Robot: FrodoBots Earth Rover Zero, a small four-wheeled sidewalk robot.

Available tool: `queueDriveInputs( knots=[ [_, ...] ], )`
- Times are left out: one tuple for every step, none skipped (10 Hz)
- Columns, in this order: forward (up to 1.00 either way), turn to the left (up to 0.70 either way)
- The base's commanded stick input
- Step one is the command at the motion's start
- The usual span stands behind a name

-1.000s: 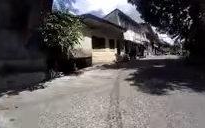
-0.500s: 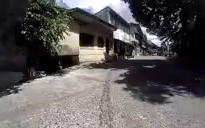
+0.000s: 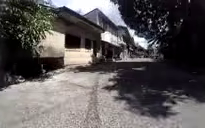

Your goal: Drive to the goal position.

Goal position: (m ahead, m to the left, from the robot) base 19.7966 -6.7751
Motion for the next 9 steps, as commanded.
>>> queueDriveInputs(
  knots=[
    [0.85,0.00],
    [0.85,0.00],
    [0.85,0.00],
    [0.85,0.00],
    [0.85,0.00],
    [0.85,0.00],
    [0.85,0.00],
    [0.85,0.00],
    [0.85,-0.05]
  ],
)
